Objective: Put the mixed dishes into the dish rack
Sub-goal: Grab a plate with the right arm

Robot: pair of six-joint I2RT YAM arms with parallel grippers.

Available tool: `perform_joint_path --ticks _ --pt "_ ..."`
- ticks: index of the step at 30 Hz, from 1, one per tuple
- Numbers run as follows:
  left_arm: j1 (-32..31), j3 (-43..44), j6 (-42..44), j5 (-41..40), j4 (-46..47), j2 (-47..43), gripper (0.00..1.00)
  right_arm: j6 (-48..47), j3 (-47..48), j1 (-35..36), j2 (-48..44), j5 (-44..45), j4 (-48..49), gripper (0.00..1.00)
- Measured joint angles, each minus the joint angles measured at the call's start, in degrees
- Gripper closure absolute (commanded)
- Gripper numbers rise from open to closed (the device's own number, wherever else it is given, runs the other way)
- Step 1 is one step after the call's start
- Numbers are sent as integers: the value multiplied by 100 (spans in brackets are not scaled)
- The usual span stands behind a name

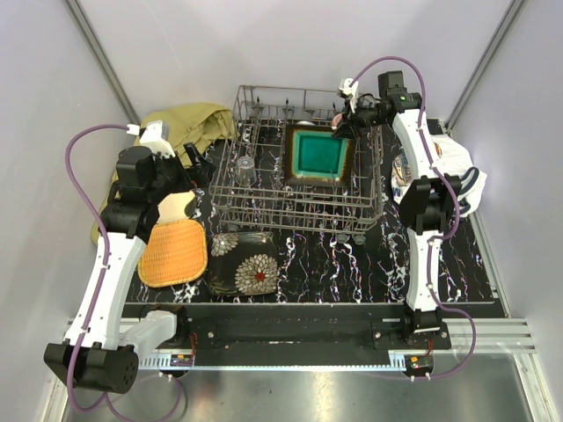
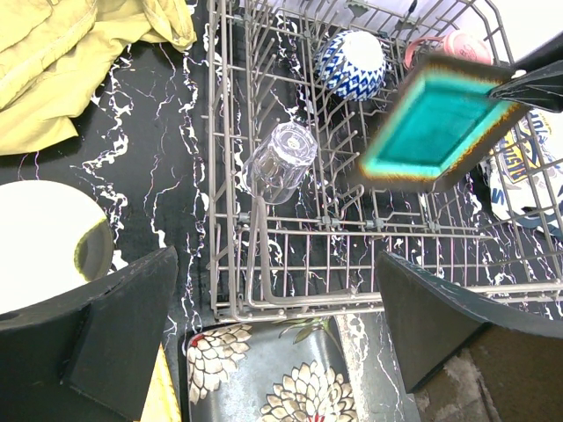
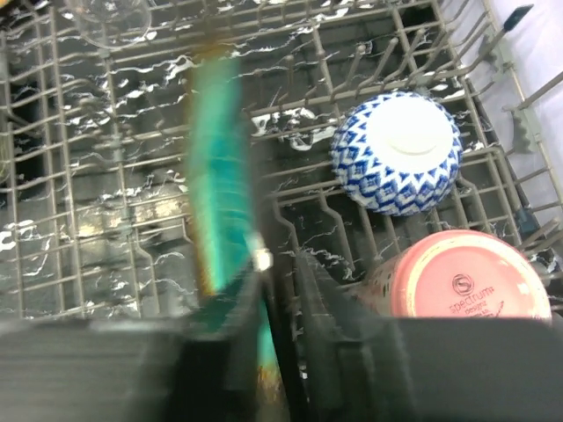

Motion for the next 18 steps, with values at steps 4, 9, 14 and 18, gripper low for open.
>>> perform_joint_path --ticks 4,9,14,18 --pt "0 0 0 2 0 -7 1 -254 -149 13 -160 155 39 100" --pt "0 0 -2 2 -20 -59 1 -422 -315 39 -286 210 61 100" --pt "0 0 -4 2 -22 -142 1 -479 -319 39 -304 219 46 100" --pt "0 0 -4 4 -22 -170 1 -535 -319 44 -361 293 -9 100"
